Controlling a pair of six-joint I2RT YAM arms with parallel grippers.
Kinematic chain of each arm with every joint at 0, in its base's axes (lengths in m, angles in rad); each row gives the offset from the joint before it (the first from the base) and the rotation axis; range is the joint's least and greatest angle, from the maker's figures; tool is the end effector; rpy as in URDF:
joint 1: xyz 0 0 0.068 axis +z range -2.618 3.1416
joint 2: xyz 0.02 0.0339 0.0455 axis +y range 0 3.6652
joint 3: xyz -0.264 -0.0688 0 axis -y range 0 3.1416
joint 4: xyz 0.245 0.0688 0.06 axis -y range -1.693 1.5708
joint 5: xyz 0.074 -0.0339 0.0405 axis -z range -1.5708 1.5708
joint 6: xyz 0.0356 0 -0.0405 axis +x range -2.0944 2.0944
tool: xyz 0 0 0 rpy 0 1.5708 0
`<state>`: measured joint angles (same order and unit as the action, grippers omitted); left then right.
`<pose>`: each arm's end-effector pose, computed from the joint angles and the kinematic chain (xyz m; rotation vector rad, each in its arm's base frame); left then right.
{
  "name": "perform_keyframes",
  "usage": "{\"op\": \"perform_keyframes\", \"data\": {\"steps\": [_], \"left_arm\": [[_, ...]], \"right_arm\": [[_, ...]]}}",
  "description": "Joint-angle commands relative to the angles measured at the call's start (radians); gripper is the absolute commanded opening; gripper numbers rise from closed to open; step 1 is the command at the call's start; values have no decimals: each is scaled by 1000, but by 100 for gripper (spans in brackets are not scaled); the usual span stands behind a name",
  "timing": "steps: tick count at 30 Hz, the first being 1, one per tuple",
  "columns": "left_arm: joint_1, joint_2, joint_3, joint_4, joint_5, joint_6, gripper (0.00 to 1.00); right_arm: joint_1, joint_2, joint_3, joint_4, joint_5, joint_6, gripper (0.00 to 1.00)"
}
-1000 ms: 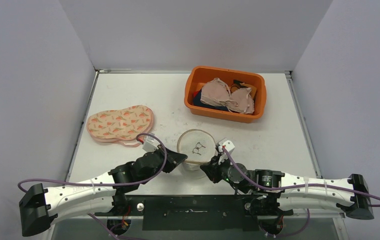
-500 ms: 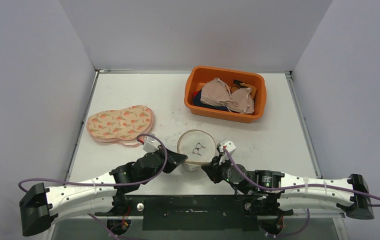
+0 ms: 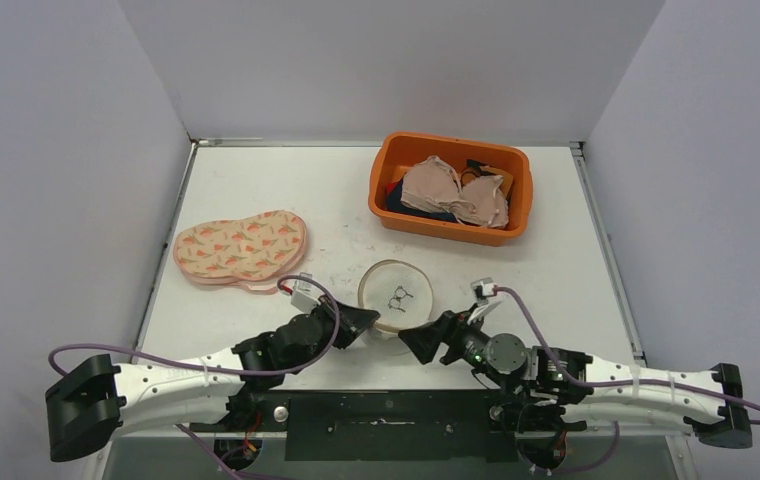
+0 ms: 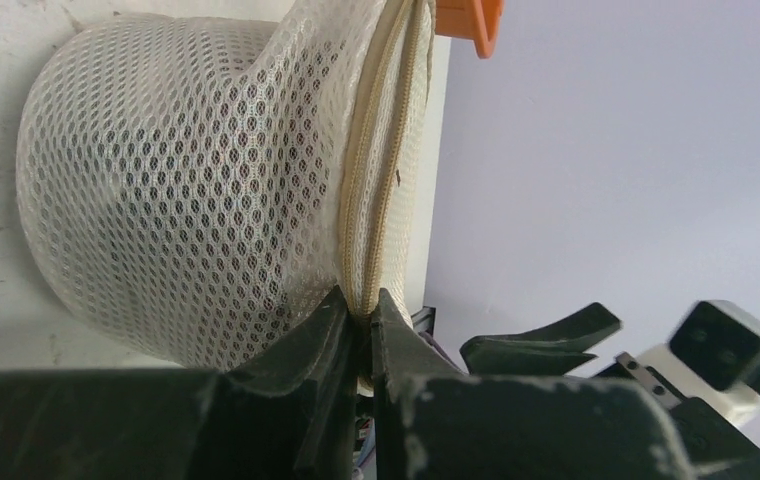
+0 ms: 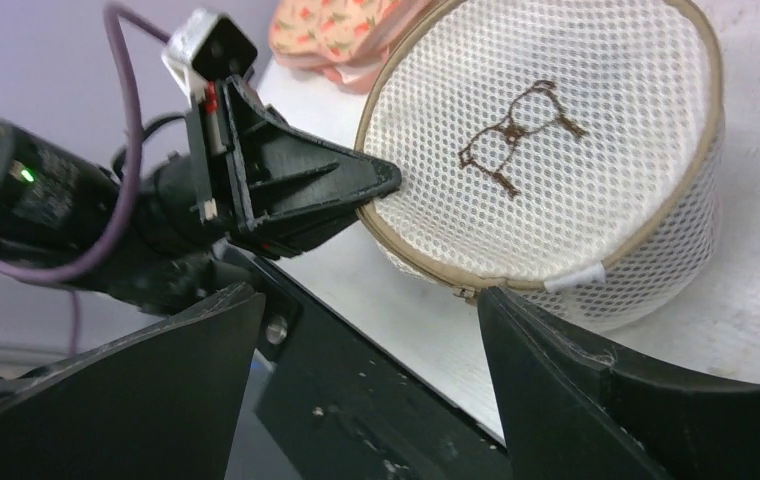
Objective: Unzip the laundry bag and remove the bra
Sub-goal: Unzip the laundry bag at the center of the board.
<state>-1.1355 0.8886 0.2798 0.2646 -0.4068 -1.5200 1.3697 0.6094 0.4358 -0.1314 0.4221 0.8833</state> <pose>0.0926 -0.1657 0.1915 -0.7106 2.0319 -1.3495 0.0456 0.1507 0.2494 -0.1760 2.0103 1.1368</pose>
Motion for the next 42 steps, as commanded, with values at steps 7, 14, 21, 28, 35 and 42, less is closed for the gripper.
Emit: {"op": "perform_keyframes", "data": {"steps": [7, 14, 21, 28, 35, 42], "left_arm": [[-104, 45, -82, 341, -249, -24, 0], [-142, 67, -94, 382, -336, -8, 0], [-170, 95, -73, 392, -381, 59, 0], [-178, 137, -36, 330, -391, 90, 0], [-178, 19, 25, -20, -404, 87, 60], [-177, -355, 54, -559, -391, 68, 85]], "right_arm": [[4, -253, -230, 91, 193, 419, 81], [-72, -93, -271, 294, 106, 516, 84], [-302, 178, -290, 594, -210, 578, 83], [-363, 375, -236, 774, -350, 543, 46], [-421, 305, -136, 555, -431, 302, 5], [-534, 332, 196, 52, -641, -219, 5]]}}
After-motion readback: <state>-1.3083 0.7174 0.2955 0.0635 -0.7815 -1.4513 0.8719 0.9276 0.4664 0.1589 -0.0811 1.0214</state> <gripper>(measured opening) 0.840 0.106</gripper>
